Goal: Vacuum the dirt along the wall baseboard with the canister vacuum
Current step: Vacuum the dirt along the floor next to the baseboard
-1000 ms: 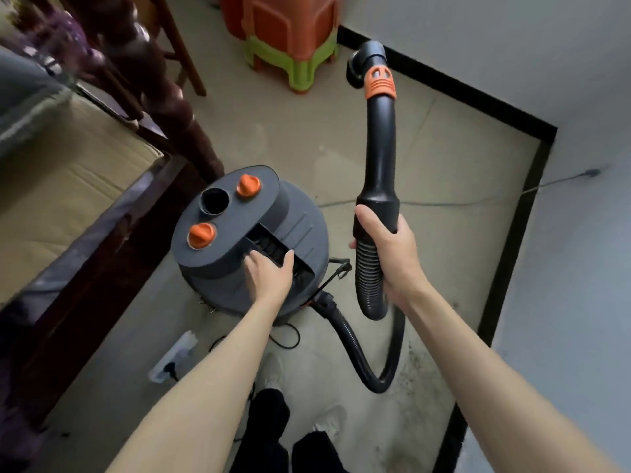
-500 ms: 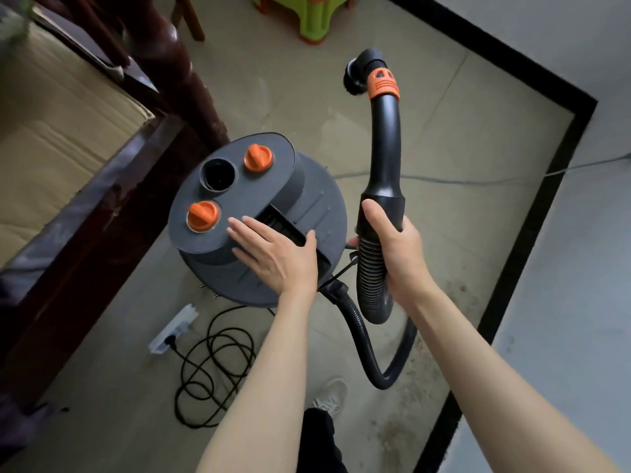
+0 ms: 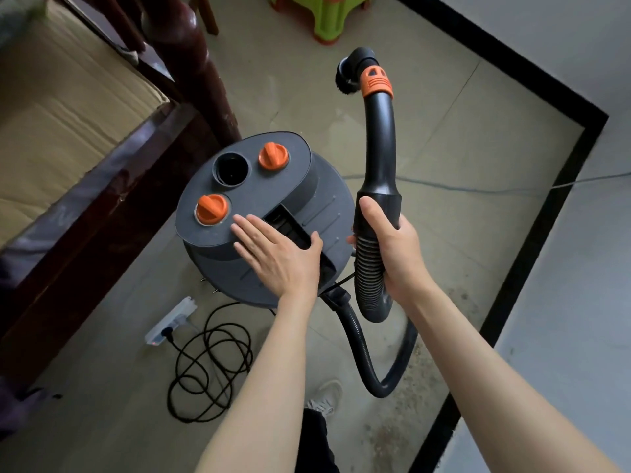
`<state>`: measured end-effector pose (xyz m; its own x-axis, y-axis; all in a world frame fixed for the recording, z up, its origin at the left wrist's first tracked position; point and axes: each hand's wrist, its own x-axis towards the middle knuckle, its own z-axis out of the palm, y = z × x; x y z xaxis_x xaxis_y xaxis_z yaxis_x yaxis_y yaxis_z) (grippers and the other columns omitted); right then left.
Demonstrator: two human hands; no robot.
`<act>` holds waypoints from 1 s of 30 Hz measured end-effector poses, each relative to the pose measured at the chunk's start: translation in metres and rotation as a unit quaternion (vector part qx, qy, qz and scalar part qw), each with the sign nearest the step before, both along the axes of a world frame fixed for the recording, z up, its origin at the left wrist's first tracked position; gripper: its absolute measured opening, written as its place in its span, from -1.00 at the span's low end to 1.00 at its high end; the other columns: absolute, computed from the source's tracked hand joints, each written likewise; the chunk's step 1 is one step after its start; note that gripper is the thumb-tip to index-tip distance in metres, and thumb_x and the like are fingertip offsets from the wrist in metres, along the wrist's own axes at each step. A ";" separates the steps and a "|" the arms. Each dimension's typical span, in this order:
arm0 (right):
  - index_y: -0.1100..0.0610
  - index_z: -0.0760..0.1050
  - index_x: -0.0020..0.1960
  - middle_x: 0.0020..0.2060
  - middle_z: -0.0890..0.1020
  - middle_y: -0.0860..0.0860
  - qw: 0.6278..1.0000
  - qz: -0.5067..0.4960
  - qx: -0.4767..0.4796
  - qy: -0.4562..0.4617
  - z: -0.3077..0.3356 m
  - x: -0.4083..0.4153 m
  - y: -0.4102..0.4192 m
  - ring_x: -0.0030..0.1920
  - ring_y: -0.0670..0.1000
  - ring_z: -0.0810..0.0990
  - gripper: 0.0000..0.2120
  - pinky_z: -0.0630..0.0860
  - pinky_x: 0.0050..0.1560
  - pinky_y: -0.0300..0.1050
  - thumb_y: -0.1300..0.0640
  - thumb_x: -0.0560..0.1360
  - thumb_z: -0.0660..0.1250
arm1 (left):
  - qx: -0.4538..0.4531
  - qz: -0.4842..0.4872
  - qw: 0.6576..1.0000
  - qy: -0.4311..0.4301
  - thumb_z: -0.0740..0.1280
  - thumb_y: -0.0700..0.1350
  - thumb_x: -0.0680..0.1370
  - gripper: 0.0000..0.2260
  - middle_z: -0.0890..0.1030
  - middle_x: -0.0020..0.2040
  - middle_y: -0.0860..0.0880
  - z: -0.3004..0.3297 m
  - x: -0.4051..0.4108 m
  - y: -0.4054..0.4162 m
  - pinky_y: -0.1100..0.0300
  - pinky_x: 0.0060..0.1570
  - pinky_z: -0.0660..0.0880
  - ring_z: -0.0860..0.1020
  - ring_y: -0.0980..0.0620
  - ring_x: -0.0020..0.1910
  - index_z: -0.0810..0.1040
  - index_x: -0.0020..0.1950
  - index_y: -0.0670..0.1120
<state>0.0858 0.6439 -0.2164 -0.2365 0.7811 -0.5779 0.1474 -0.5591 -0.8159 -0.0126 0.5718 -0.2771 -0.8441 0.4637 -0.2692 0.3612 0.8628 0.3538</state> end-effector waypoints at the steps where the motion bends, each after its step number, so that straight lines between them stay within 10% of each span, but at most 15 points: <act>1: 0.07 0.53 -0.07 -0.31 0.64 -0.05 1.000 0.002 -0.004 -0.001 -0.001 0.000 -0.001 -0.31 -0.01 0.65 -0.53 0.59 -0.25 -0.06 -0.26 0.22 0.47 | 0.001 0.008 1.000 0.000 0.27 0.27 0.45 -0.01 -0.19 0.53 -0.30 -0.002 0.001 -0.002 -0.01 0.45 -0.29 -0.21 -0.19 0.52 -0.20 0.51 -0.33; 30: 0.10 0.54 -0.04 -0.32 0.64 -0.05 0.999 -0.039 -0.029 0.019 0.018 -0.014 -0.074 -0.38 -0.02 0.62 -0.79 0.56 -0.30 -0.23 -0.05 0.51 0.37 | -0.021 -0.345 0.937 0.053 0.30 0.23 0.43 -0.04 -0.16 0.54 -0.27 -0.014 -0.062 -0.117 0.02 0.50 -0.17 -0.25 -0.15 0.52 -0.12 0.52 -0.32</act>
<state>0.0722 0.5695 -0.1983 -0.1988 0.7638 -0.6141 0.0718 -0.6136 -0.7864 -0.0748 0.4545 -0.2914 -0.3702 0.8998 -0.2308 0.8693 0.4231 0.2556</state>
